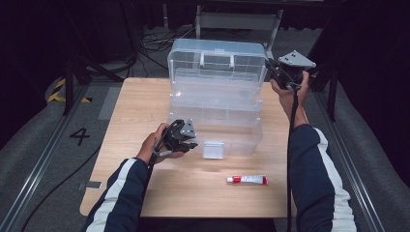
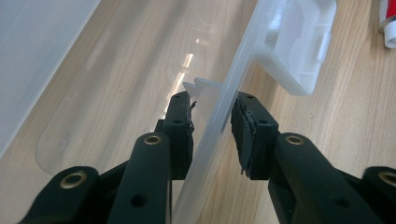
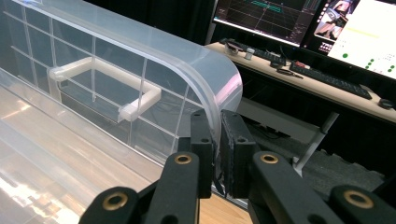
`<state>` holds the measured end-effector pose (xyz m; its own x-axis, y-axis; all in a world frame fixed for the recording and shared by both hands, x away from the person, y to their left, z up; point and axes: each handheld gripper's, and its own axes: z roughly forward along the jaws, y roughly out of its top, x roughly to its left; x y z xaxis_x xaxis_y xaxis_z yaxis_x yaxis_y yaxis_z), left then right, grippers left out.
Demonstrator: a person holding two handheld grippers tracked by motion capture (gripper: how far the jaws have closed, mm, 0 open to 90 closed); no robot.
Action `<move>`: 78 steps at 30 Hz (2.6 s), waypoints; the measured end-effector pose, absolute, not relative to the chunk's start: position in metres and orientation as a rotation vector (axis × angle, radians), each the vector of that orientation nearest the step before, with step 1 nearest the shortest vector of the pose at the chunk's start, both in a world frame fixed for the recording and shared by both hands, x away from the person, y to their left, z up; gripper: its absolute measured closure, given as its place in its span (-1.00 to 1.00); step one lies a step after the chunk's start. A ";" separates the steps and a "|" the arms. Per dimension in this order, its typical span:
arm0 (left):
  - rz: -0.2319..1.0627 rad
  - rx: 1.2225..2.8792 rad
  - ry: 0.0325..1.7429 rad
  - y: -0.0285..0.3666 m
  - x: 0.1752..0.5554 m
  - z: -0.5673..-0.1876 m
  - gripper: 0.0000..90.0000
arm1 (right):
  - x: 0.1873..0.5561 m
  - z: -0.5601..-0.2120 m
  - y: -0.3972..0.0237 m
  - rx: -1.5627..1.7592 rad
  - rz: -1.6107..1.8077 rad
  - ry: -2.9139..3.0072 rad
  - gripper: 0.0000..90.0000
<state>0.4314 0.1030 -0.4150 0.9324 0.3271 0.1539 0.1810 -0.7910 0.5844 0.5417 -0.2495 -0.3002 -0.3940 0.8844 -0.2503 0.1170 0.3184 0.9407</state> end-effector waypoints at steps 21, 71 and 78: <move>0.326 2.484 0.360 0.105 0.431 -0.415 0.53 | 0.559 -0.299 -0.252 0.934 1.174 1.776 0.88; 0.262 2.474 0.252 0.125 0.429 -0.413 0.75 | 0.617 -0.300 -0.240 1.059 1.012 1.880 0.85; 0.250 2.472 0.242 0.128 0.426 -0.413 0.74 | 0.626 -0.310 -0.245 1.082 1.007 1.896 0.83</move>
<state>0.4265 0.1277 -0.4126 0.9650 0.2329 0.1203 0.1123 -0.7819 0.6132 0.6260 -0.2447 -0.3102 -0.3876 0.8993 -0.2024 0.3359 0.3422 0.8775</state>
